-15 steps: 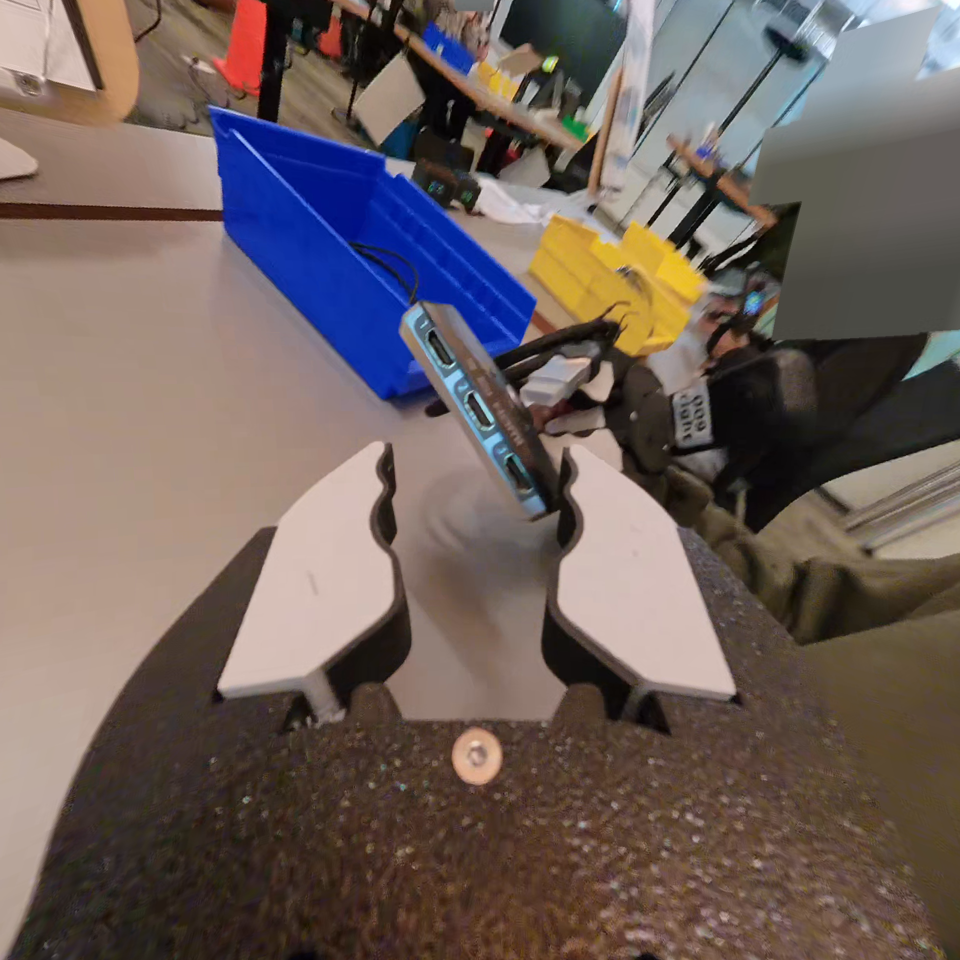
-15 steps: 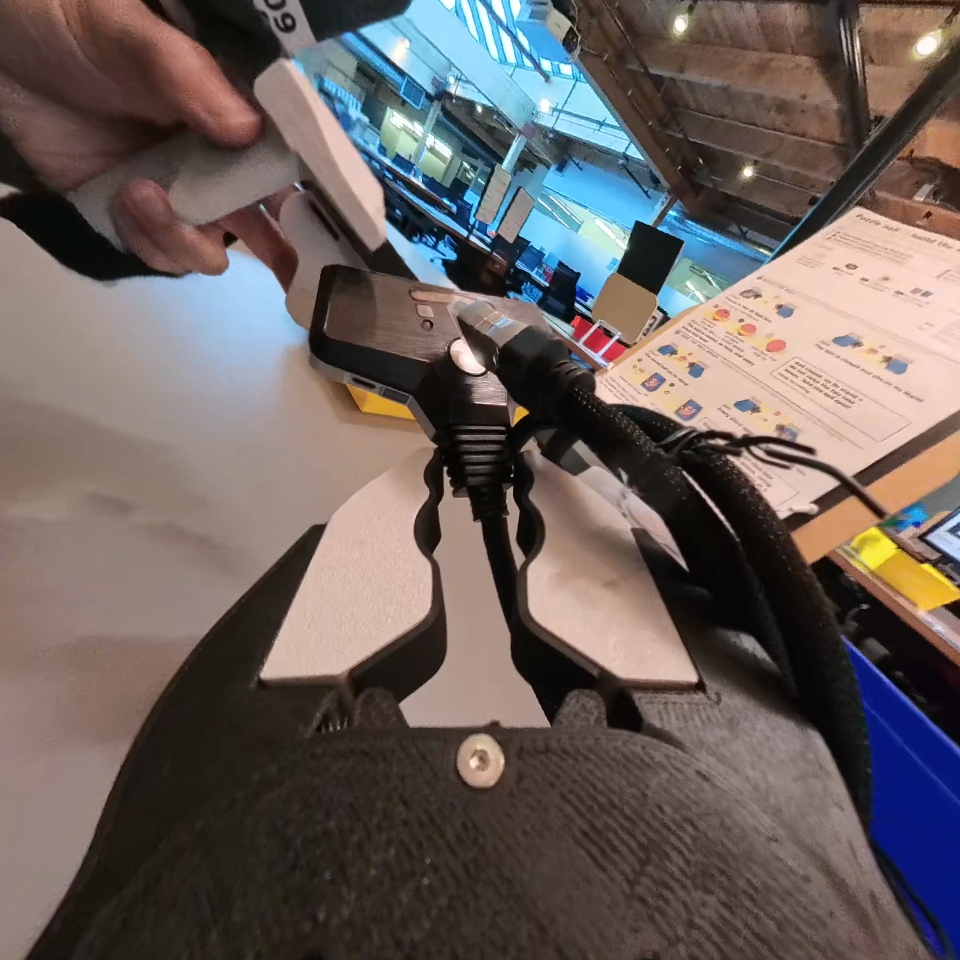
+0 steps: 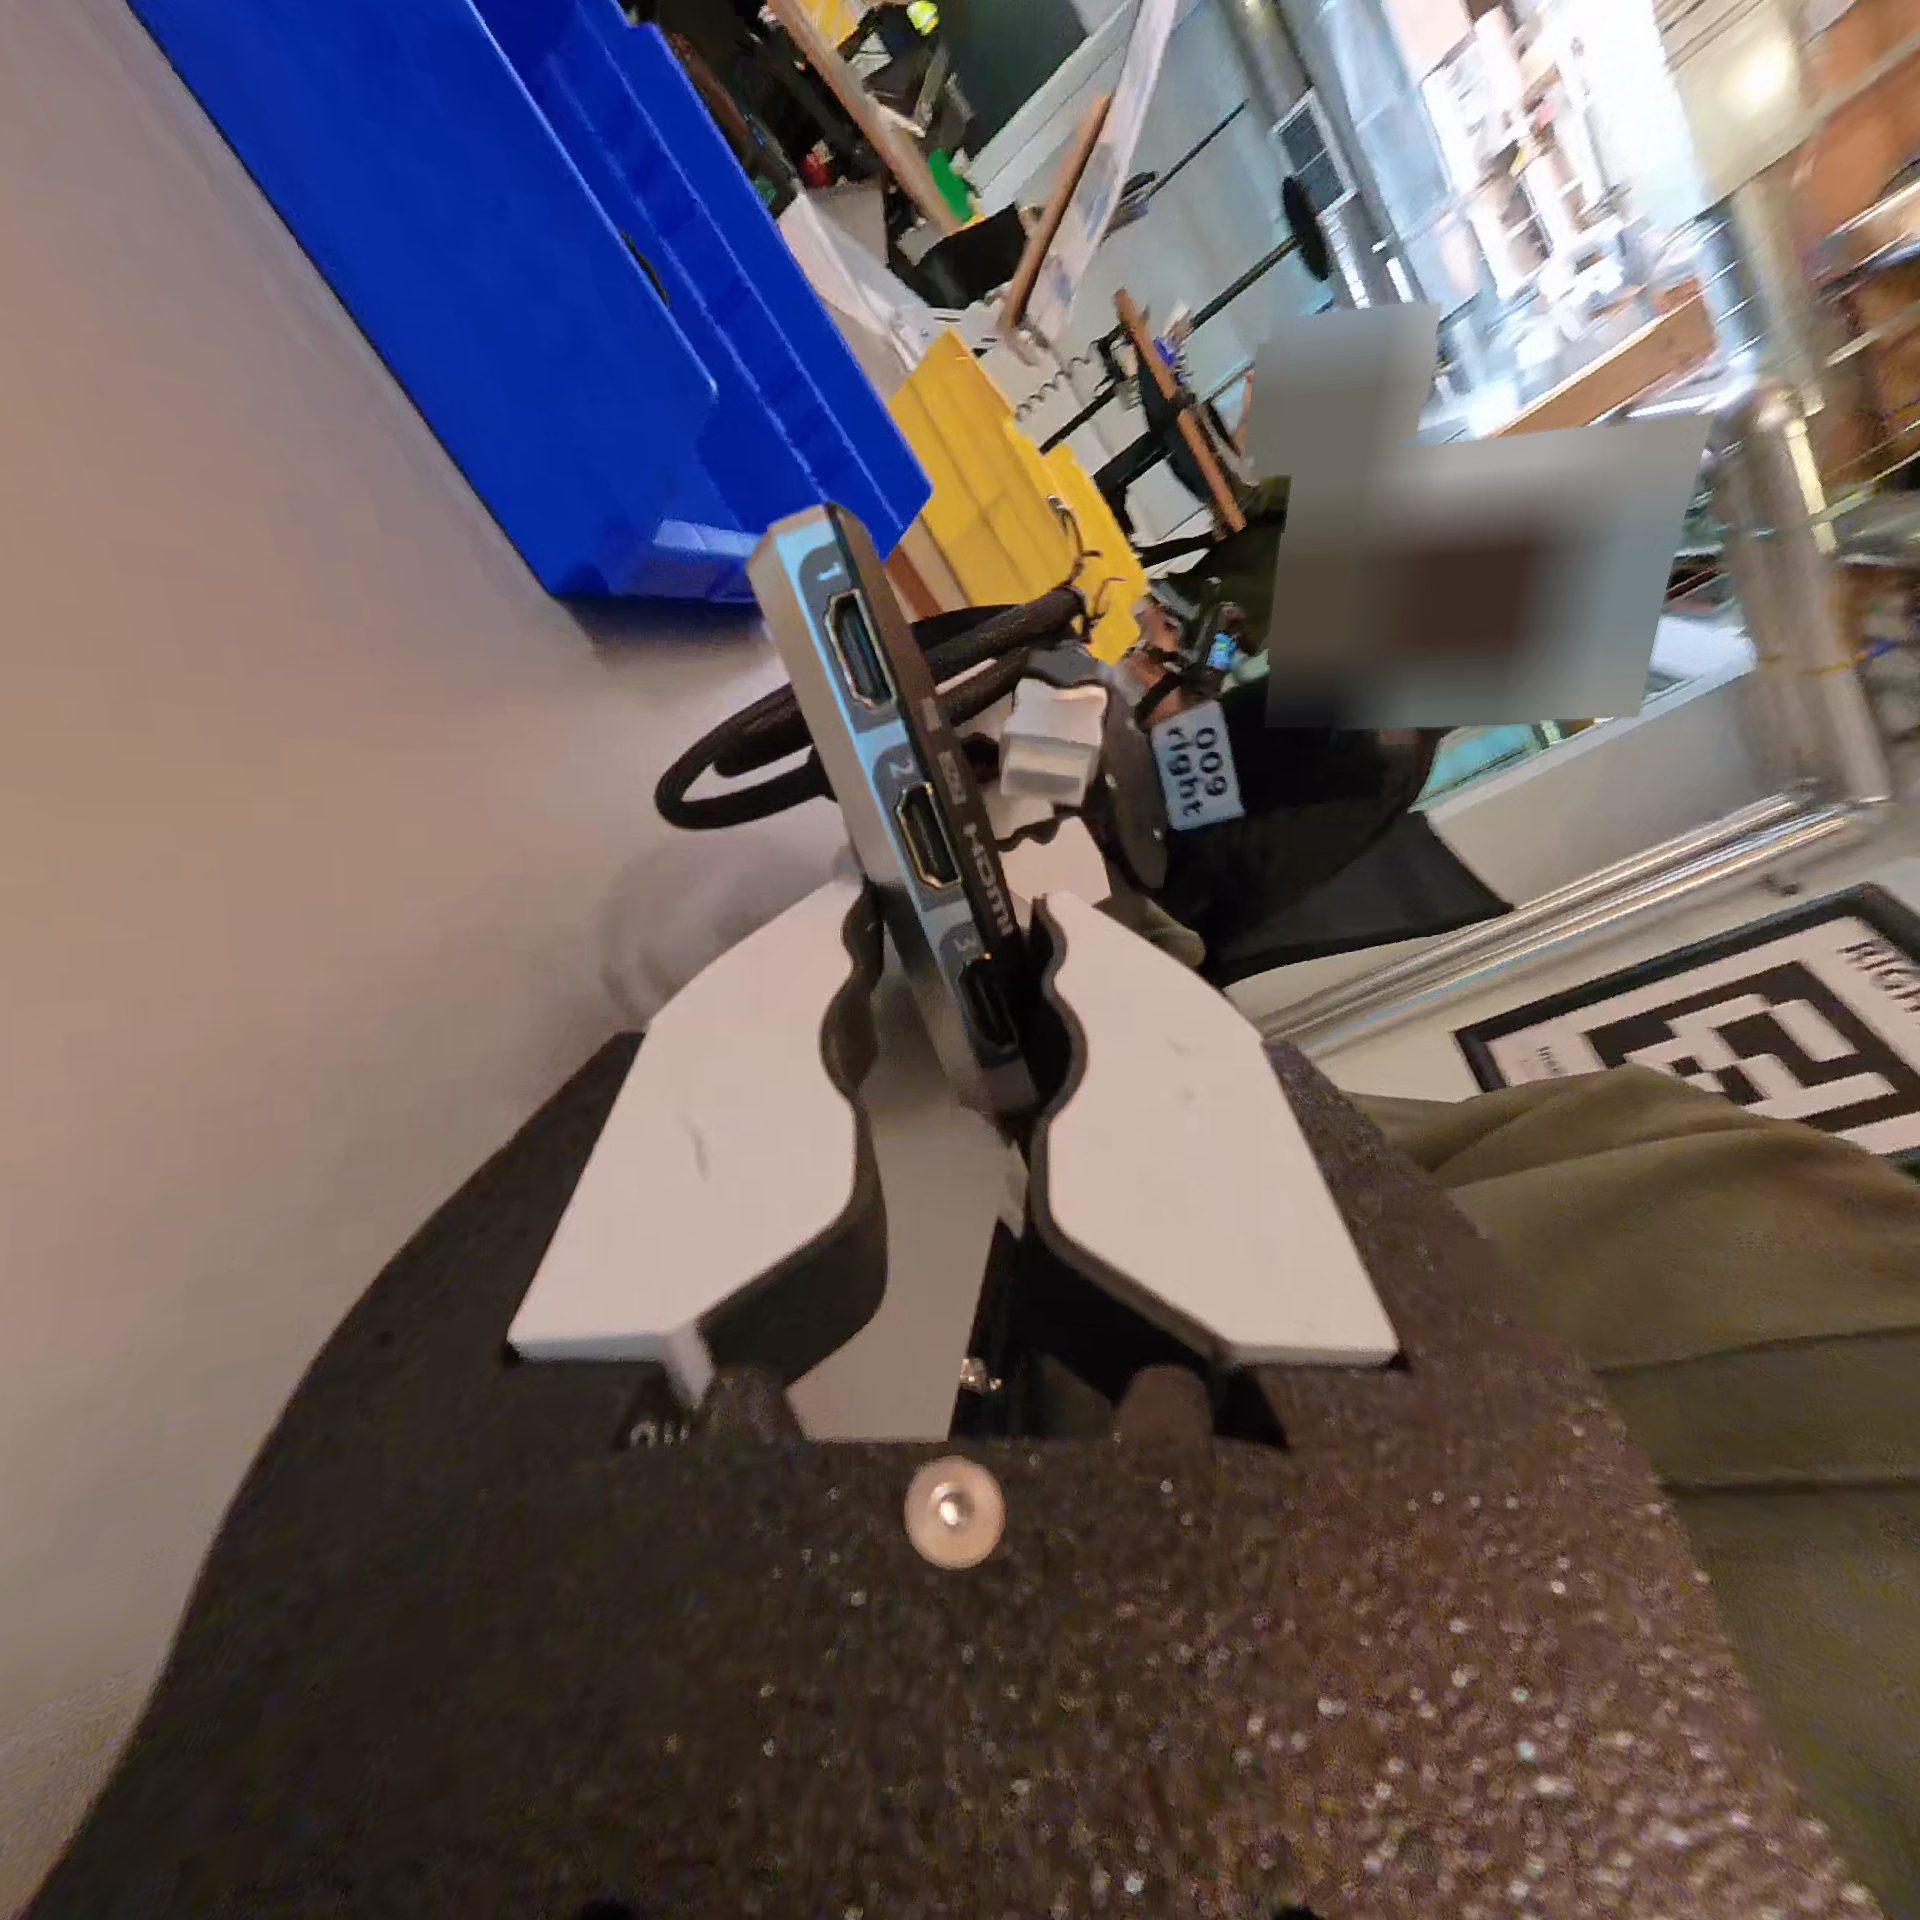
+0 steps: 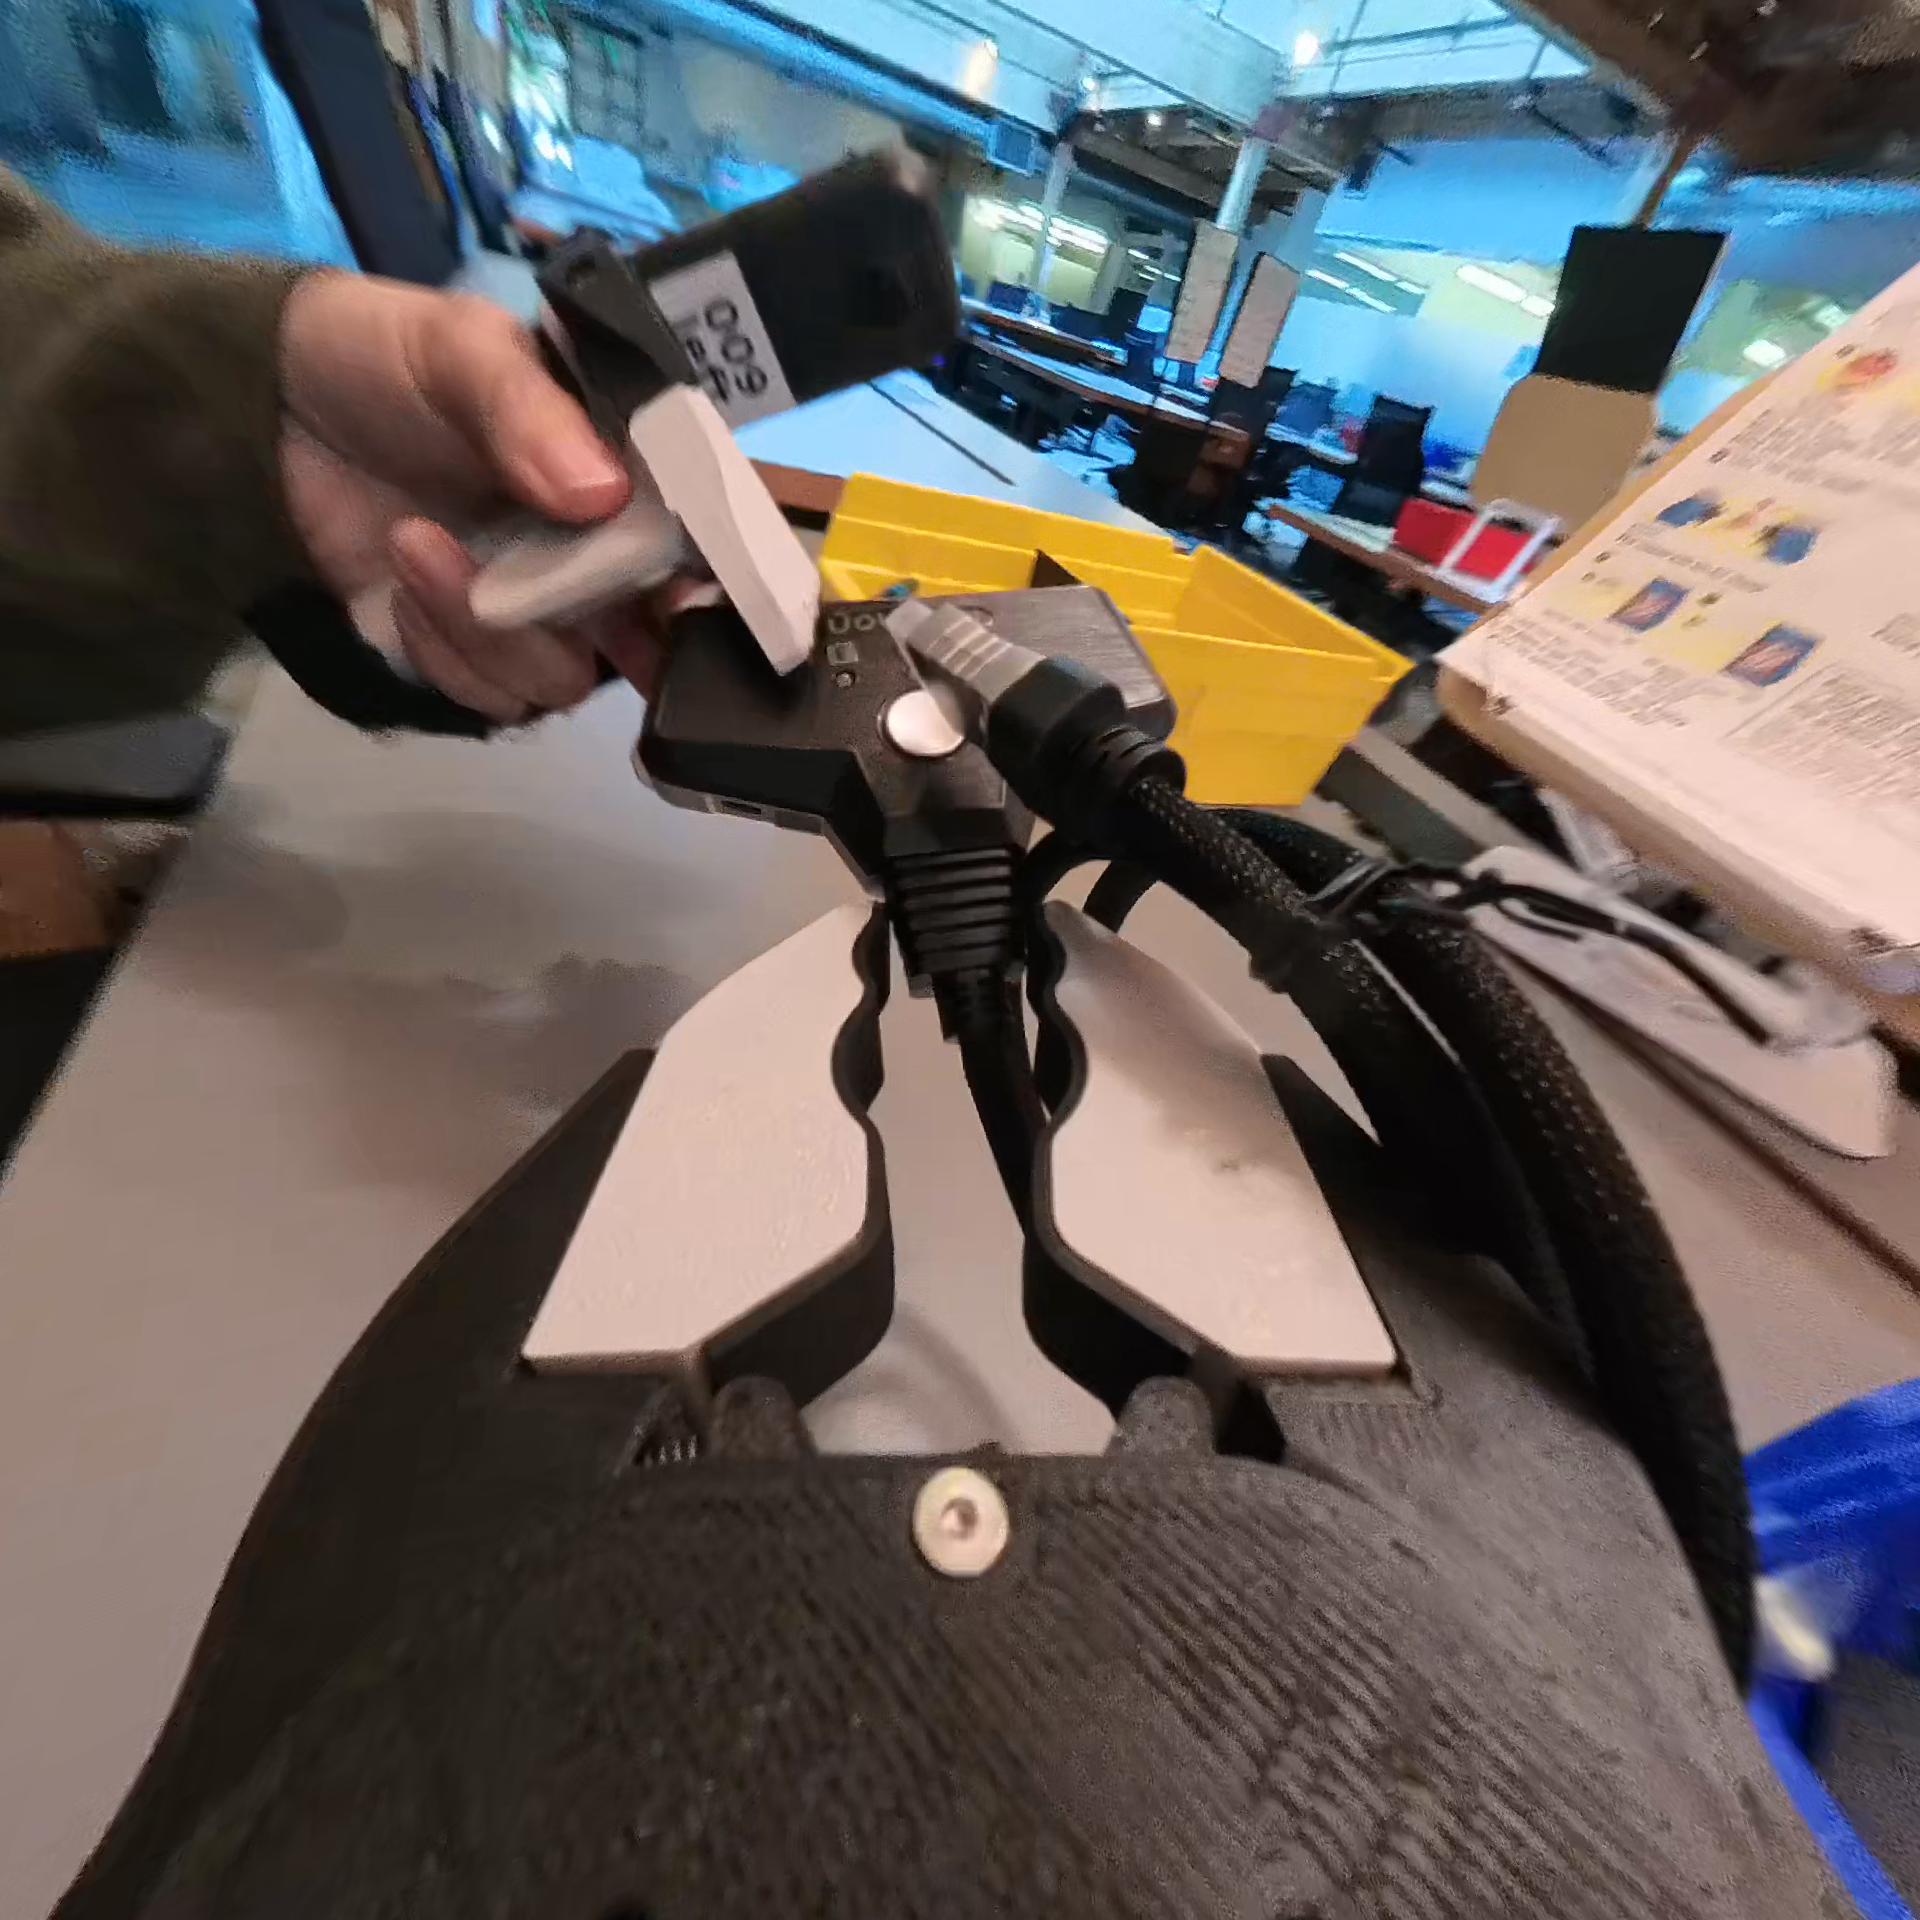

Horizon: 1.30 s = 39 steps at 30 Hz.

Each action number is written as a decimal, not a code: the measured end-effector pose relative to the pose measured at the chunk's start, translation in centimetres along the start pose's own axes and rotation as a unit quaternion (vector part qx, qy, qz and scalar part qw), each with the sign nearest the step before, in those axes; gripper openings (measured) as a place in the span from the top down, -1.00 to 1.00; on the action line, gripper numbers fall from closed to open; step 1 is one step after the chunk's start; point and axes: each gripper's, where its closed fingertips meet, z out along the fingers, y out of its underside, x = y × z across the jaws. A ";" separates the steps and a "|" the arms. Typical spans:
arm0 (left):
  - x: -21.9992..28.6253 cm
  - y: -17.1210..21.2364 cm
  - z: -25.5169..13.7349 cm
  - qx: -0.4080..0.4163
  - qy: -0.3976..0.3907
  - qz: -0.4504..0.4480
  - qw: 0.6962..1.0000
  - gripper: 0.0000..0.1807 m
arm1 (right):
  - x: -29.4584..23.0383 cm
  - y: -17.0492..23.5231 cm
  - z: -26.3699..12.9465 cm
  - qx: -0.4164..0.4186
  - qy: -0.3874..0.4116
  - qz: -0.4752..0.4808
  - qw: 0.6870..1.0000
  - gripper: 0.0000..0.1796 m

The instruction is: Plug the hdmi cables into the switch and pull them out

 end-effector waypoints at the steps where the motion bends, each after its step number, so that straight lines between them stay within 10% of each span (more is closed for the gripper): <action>1: -0.1 0.2 0.0 -0.002 0.009 -0.008 1.000 0.72 | -0.1 0.1 0.0 0.006 -0.012 0.018 1.000 0.72; 19: -0.9 0.5 -0.3 0.002 0.097 -0.108 0.989 0.72 | -1.0 0.3 0.2 0.057 -0.045 0.050 0.996 0.75; 39: 0.1 -3.9 -4.8 0.091 -0.009 0.065 0.994 0.67 | -0.7 0.6 0.2 0.071 -0.062 0.077 0.993 0.75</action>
